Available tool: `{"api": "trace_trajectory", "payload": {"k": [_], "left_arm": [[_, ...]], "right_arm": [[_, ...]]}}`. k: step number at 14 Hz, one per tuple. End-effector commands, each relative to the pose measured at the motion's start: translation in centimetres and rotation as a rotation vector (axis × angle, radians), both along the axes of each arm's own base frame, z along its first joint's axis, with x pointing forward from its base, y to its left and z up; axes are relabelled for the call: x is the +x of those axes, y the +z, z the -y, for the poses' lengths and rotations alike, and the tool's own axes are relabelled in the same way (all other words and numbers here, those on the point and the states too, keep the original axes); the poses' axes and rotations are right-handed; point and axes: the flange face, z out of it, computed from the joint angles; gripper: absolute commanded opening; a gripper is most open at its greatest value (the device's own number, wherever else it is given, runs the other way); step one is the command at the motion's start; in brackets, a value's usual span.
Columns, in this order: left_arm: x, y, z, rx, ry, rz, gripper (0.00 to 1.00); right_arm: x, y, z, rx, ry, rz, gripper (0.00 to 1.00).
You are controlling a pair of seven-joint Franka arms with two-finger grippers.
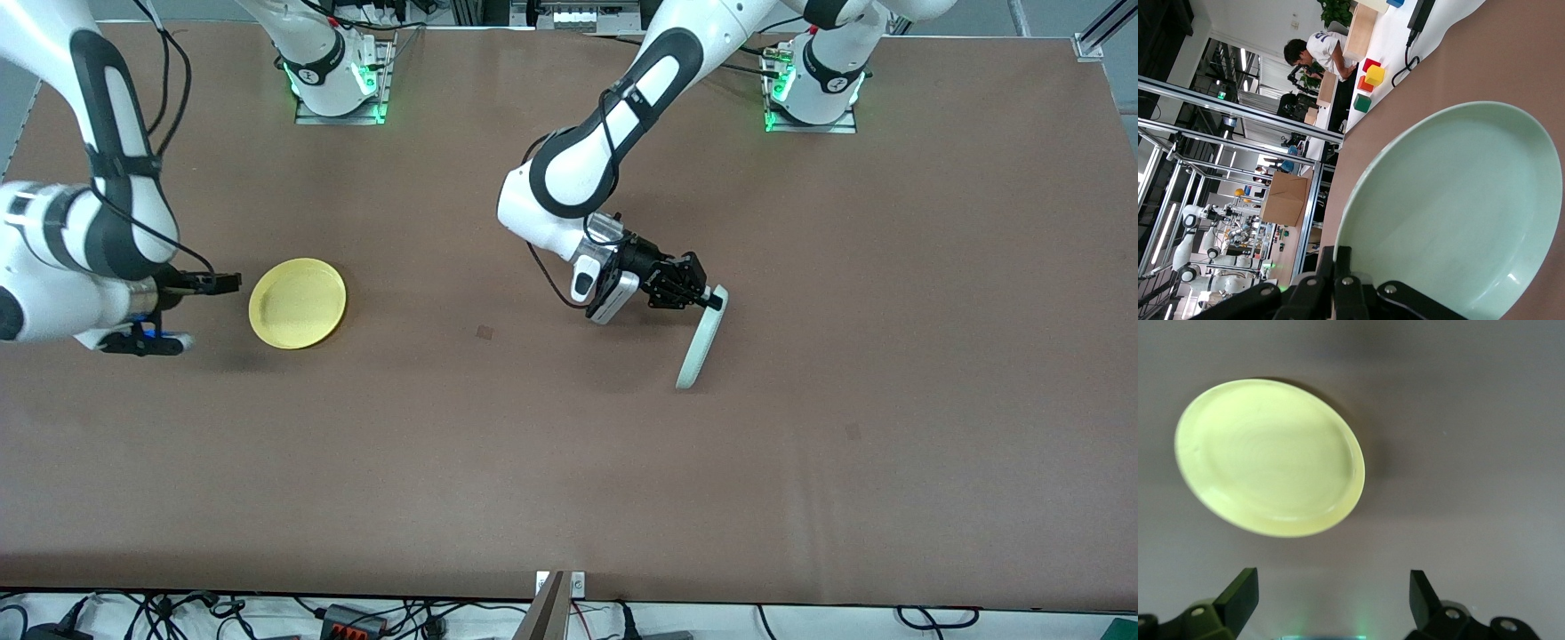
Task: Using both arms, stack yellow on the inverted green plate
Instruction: 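Flip the green plate with the left gripper while the right gripper grasps yellow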
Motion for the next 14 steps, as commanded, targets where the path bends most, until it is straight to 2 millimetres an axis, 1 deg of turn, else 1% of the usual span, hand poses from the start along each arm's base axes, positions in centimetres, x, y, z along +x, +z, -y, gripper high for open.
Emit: {"api": "trace_trajectory", "payload": {"k": [1,2,3,4,5,7,8,9,10,11,12,13,14], "left_arm": [[-0.9,-2.9,1.4,0.029,-0.010,0.079,0.01],[-1.4,-3.0,1.9,0.021,-0.014,0.086,0.01],[-1.6,-3.7,2.0,0.022,-0.019,0.086,0.01],[-1.8,-3.9,2.2,0.019,-0.019,0.090,0.01],[-2.0,-4.2,2.3,0.009,-0.021,0.101,0.02],[-1.9,-4.5,2.8,-0.037,-0.041,0.117,0.09],[-1.9,-4.7,3.0,-0.049,-0.045,0.125,0.17],[-1.9,-4.6,3.0,-0.051,-0.047,0.121,0.45],[-1.8,-4.4,3.1,-0.059,-0.049,0.124,0.99],[-1.7,-4.2,4.1,-0.113,-0.082,0.131,1.00],[-1.4,-3.0,5.4,-0.188,-0.102,0.139,1.00],[-1.2,-2.2,5.8,-0.250,-0.068,0.126,1.00],[-0.9,-1.2,6.4,-0.311,-0.038,0.117,1.00]], "right_arm": [[0.4,-4.4,0.9,0.016,-0.024,-0.022,1.00],[0.4,-5.8,1.2,0.017,-0.028,-0.027,1.00],[0.3,-6.9,1.6,0.017,-0.034,-0.032,1.00],[0.3,-7.8,1.7,0.016,-0.035,-0.030,0.98],[0.3,-8.5,1.8,0.016,-0.036,-0.032,0.93],[0.0,-9.5,1.8,0.018,-0.036,-0.048,0.80],[-0.1,-9.9,1.7,0.018,-0.036,-0.055,0.72],[-0.3,-10.8,1.8,0.020,-0.038,-0.068,0.63],[-0.5,-11.1,2.2,0.020,-0.044,-0.073,0.57],[-0.5,-11.1,2.3,0.020,-0.046,-0.073,0.54],[-0.5,-11.1,2.1,0.021,-0.043,-0.073,0.50],[-0.5,-11.1,2.0,0.021,-0.041,-0.074,0.47],[-0.6,-11.7,2.0,0.021,-0.043,-0.082,0.44]]}}
